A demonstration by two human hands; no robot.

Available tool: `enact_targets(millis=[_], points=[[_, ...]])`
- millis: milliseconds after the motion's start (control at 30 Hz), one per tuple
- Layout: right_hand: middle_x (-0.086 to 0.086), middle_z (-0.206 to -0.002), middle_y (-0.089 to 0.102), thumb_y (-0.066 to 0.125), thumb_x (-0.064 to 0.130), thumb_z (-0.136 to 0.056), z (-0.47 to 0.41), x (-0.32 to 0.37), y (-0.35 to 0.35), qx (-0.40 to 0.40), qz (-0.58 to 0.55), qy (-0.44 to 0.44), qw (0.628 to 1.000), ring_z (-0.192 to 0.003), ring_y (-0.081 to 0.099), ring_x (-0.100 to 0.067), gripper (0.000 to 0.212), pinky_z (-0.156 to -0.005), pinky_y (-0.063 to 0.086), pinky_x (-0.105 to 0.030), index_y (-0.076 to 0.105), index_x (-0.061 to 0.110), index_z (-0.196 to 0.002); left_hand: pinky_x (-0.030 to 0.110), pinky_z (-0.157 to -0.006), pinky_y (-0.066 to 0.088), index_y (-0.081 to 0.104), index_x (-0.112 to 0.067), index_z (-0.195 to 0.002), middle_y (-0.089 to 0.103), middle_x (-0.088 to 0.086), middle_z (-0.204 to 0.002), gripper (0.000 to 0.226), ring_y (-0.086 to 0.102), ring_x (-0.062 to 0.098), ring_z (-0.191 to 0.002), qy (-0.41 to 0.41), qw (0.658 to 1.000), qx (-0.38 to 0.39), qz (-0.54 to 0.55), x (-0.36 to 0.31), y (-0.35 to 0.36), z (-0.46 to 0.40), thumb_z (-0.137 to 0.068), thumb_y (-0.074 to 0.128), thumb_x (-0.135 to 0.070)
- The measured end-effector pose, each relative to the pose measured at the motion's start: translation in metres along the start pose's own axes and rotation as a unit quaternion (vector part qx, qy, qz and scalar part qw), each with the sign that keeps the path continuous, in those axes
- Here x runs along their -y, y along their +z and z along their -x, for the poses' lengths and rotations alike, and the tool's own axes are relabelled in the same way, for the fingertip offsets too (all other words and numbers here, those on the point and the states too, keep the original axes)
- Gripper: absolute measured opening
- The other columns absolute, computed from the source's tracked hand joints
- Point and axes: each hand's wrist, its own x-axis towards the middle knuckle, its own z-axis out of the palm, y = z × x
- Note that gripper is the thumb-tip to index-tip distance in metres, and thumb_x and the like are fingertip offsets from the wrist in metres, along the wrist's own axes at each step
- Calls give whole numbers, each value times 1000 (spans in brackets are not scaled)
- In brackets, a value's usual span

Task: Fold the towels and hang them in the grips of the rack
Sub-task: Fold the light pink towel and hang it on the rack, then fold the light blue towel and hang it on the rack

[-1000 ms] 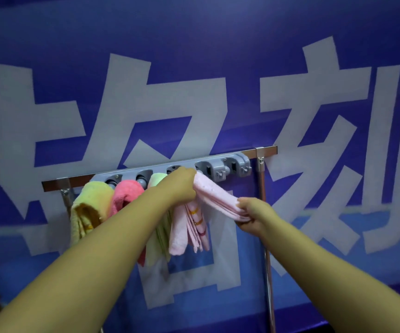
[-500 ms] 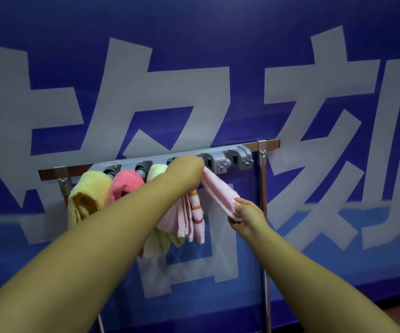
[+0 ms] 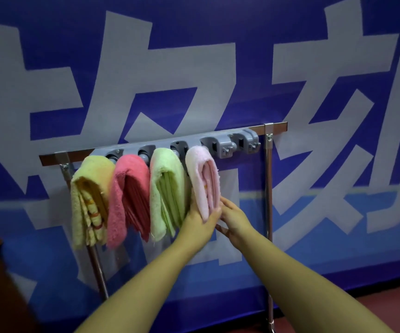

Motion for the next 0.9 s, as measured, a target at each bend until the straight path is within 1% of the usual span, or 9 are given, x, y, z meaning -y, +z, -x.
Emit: enact_targets(millis=[67, 167, 233, 367, 467, 533, 633, 767, 900], points=[[6, -114, 65, 44, 22, -98, 2, -9, -4, 13, -6, -3, 1000, -102, 59, -9, 32, -87, 49, -34, 55, 28, -127, 17, -105, 26, 16, -24, -149, 29, -3, -152, 74, 29, 12, -139, -16, 999, 36, -26, 25, 9, 18, -90, 56, -40], [5, -117, 59, 42, 22, -100, 8, -29, -10, 10, -1, 20, 1000, -106, 58, -17, 28, -90, 48, -36, 56, 26, -124, 30, -110, 28, -3, -29, -149, 17, 1, -157, 82, 21, 19, -143, -109, 989, 82, -59, 62, 22, 45, -90, 51, -47], [-1, -120, 55, 43, 19, -99, 14, -53, -19, 4, 26, 47, 999, -105, 58, -20, 30, -92, 47, -37, 55, 22, -126, 32, -111, 25, -5, -30, -149, 12, 1, -158, 83, 17, 19, -144, -143, 983, 102, -60, 85, 30, 66, -90, 51, -47], [-3, -100, 59, 47, 16, -97, 26, -124, -52, -21, 97, 115, 988, -79, 59, -12, 32, -72, 46, -26, 53, 16, -128, 28, -113, 17, 2, -20, -150, 14, 5, -158, 84, 17, 17, -145, -209, 968, 127, -55, 140, 53, 119, -89, 55, -43], [1, -83, 57, 49, 15, -96, 40, -190, -82, -43, 134, 188, 972, -70, 56, -10, 31, -62, 44, -20, 53, 13, -126, 37, -116, 22, 6, -20, -150, 19, 7, -156, 89, 21, 20, -144, -288, 942, 166, -35, 185, 74, 170, -84, 57, -52], [2, -82, 58, 52, 15, -94, 52, -236, -104, -49, 174, 230, 956, -69, 56, -10, 28, -56, 45, -17, 56, 11, -122, 38, -116, 23, 9, -22, -150, 22, 6, -155, 85, 23, 19, -143, -344, 917, 199, -31, 217, 90, 206, -86, 56, -51], [1, -86, 58, 56, 18, -92, 70, -306, -137, -40, 231, 316, 919, -74, 57, -12, 25, -60, 42, -21, 58, 17, -117, 35, -110, 32, 14, -23, -149, 28, 5, -153, 79, 31, 20, -138, -412, 881, 230, -26, 257, 112, 251, -87, 56, -48], [-1, -77, 55, 57, 17, -91, 90, -391, -181, -67, 255, 419, 869, -64, 55, -12, 15, -53, 37, -21, 56, 18, -106, 40, -109, 35, 18, -23, -148, 31, 5, -151, 75, 35, 21, -136, -487, 835, 256, -18, 296, 139, 293, -88, 57, -44], [-14, -90, 60, 56, 17, -88, 106, -463, -216, -100, 318, 479, 812, -82, 63, -28, 22, -60, 47, -31, 59, 12, -110, 35, -110, 33, 22, -23, -147, 36, 6, -148, 75, 40, 18, -133, -539, 800, 261, -12, 326, 165, 315, -86, 59, -45]])
